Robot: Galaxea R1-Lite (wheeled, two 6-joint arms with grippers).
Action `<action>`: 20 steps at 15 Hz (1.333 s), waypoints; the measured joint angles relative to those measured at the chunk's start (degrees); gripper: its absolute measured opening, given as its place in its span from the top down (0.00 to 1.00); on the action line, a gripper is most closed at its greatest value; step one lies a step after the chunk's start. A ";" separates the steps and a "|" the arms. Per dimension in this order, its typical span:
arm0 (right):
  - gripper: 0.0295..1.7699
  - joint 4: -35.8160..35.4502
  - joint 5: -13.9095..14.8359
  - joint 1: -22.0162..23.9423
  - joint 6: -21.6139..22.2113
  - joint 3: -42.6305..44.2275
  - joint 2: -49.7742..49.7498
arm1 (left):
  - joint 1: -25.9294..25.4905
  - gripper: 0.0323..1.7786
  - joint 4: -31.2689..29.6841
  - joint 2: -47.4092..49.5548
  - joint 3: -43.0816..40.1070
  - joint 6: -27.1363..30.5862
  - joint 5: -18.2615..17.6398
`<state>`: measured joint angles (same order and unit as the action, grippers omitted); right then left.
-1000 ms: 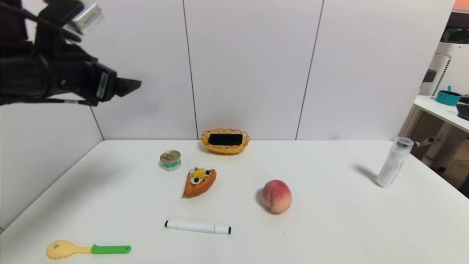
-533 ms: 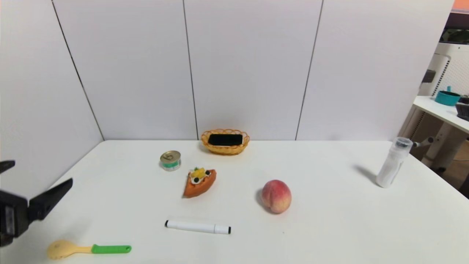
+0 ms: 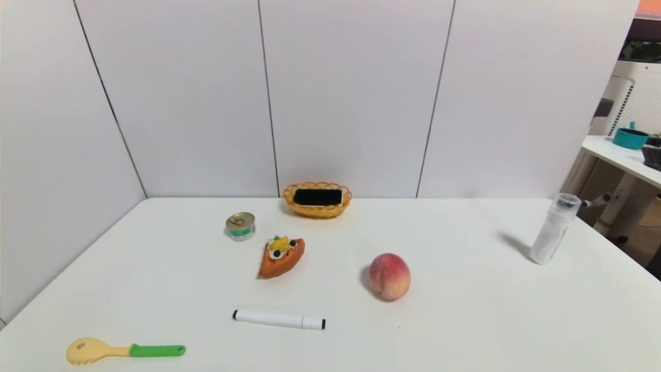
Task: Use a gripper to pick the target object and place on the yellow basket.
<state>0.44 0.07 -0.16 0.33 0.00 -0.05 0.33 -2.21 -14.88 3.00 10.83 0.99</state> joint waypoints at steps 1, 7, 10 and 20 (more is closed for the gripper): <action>0.04 -0.02 0.02 0.02 0.02 0.00 -0.02 | -0.22 0.05 2.56 3.54 -0.63 -0.91 -1.62; 0.04 0.00 0.02 0.02 0.00 0.00 0.00 | -0.55 0.05 3.78 14.04 -2.01 -7.50 -3.05; 0.04 -0.02 0.02 0.02 0.00 0.00 -0.02 | -0.60 0.05 3.74 14.86 -2.10 -7.61 -2.96; 0.04 -0.02 0.06 0.05 -0.17 0.00 0.00 | -0.57 0.05 3.68 15.04 -2.21 -7.58 -2.91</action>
<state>0.41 0.13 -0.11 0.16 0.00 -0.05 -0.24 1.48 0.16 0.79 3.24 -1.93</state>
